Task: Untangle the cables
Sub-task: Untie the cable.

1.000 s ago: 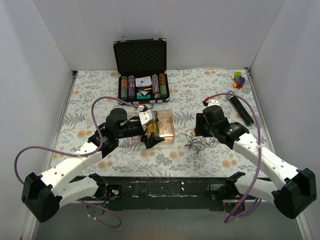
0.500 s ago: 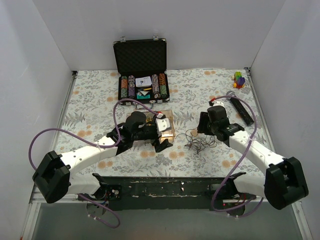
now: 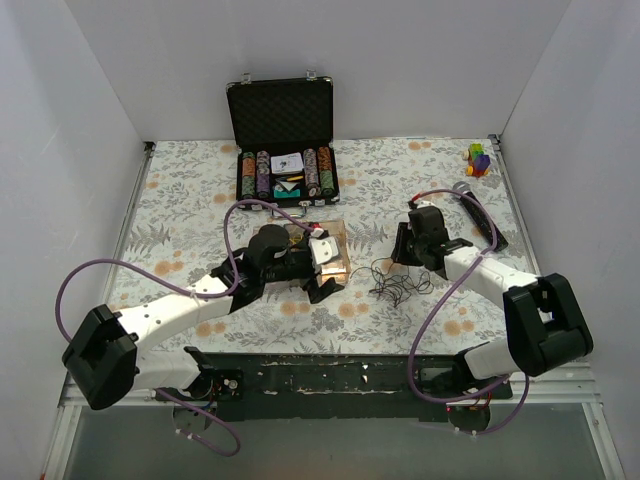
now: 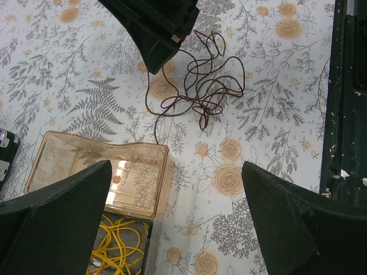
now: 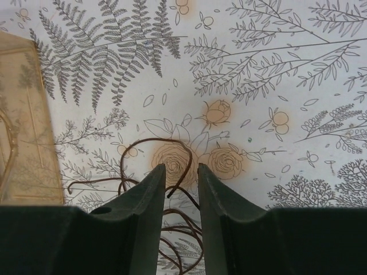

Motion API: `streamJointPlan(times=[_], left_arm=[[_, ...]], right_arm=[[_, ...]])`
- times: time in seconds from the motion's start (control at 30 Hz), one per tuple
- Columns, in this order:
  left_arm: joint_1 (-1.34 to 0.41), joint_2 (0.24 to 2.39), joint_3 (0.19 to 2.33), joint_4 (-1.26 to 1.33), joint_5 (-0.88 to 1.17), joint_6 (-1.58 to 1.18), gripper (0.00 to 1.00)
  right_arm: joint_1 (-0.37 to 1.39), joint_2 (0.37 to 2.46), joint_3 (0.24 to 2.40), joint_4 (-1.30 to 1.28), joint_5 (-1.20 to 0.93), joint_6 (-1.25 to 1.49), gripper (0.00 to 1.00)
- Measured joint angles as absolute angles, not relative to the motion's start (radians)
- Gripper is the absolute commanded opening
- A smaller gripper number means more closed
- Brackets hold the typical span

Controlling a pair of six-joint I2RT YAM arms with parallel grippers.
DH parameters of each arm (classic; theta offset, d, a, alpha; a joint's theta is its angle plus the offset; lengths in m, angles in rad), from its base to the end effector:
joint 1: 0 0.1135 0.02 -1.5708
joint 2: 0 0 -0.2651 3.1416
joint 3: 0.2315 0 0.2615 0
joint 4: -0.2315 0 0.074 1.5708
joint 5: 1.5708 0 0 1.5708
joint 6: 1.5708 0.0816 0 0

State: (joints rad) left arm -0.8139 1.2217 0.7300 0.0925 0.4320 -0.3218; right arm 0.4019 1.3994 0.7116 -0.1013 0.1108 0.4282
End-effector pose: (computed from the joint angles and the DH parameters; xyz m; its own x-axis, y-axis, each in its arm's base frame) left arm 0.1939 -0.2550 0.2378 -0.5458 0.1595 -0.8226 0.7932 0.4149 -0.4458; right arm 0.2969 0.1164 0.1494 -0.7259 0.1399 -0.6735 -0.0172 0.9751 0.2211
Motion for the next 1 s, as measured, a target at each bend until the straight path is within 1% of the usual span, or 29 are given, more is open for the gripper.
streamJointPlan(times=[0.17,0.3,0.4,0.47,0.5,0.8,1.0], left_arm=[[-0.814,1.205,0.709,0.091,0.424,-0.317,0.98],[-0.814,1.188,0.698,0.093,0.417,-0.317,0.98],[-0.814,1.174,0.692,0.095,0.41,-0.317,0.98],[-0.814,1.163,0.683,0.102,0.405,-0.317,0.97],[-0.814,1.156,0.677,0.103,0.404,-0.317,0.97],[-0.814,1.128,0.644,0.107,0.394,-0.313,0.97],[-0.814,1.11,0.63,0.114,0.383,-0.313,0.97]], right_arm=[[0.402,1.412,0.724,-0.075,0.089,0.434,0.35],[0.402,1.427,0.733,-0.067,0.091,0.43,0.29],[0.402,1.446,0.739,-0.057,0.099,0.42,0.17],[0.402,1.454,0.743,-0.054,0.102,0.414,0.05],[0.402,1.456,0.745,-0.052,0.102,0.413,0.01],[0.402,1.447,0.751,-0.022,0.104,0.411,0.01],[0.408,1.338,0.75,0.009,0.081,0.402,0.01]])
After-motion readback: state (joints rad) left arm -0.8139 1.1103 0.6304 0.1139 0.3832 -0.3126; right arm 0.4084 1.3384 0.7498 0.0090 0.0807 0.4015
